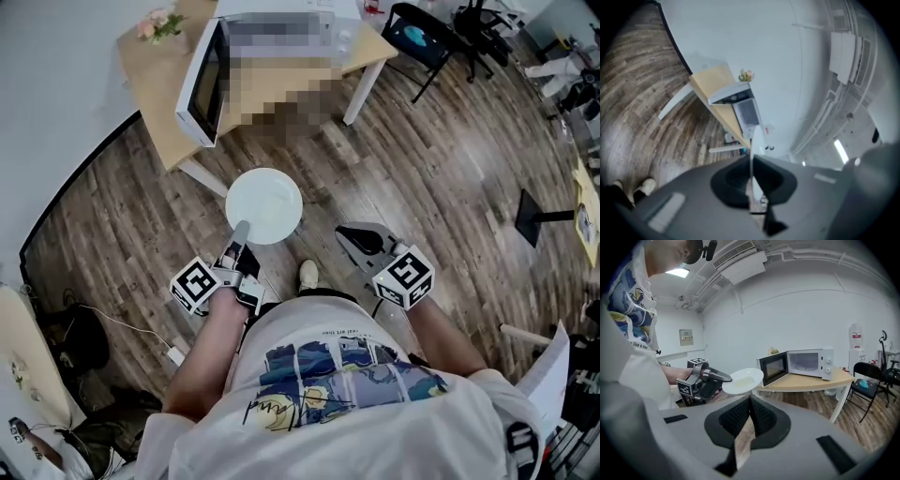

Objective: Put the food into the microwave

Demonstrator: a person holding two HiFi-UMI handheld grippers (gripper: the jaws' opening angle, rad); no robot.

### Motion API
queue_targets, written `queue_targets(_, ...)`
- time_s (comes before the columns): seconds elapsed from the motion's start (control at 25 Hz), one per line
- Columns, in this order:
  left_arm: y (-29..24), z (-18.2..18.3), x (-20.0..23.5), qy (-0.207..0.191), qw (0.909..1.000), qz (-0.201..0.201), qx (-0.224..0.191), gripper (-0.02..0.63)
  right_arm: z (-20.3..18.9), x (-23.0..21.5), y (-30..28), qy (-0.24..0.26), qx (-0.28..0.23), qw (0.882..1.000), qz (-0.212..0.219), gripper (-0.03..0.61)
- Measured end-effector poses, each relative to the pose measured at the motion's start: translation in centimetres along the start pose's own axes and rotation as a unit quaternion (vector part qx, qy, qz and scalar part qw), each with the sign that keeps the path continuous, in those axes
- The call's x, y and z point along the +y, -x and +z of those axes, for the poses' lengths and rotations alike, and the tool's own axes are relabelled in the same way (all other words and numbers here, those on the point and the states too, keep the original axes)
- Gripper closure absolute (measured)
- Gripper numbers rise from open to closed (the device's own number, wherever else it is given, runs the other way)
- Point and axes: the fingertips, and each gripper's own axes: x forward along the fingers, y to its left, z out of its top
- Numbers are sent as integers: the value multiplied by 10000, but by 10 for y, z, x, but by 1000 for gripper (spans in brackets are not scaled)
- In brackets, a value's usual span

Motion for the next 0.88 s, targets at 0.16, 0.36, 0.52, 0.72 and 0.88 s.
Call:
queue_targets(0.16, -43, 5, -6, 47, 10000, -10, -63, 598, 1, -41, -3, 8, 96, 9999, -69, 543)
queue_targets(0.36, -83, 16, -4, 42, 10000, 38, -13, 598, 3, -70, -12, -53, 98, 9999, -132, 517)
queue_targets(0.52, -116, 35, 1, 78, 9999, 141, 27, 598, 4, -93, -30, -213, 149, 9995, -183, 517)
queue_targets(0.72, -169, 63, 5, 117, 9998, 79, 135, 598, 18, -132, -55, -348, 207, 9985, -358, 523)
queue_targets(0.88, -210, 87, 0, 124, 9995, 16, 298, 598, 42, -163, -71, -382, 224, 9973, -591, 529)
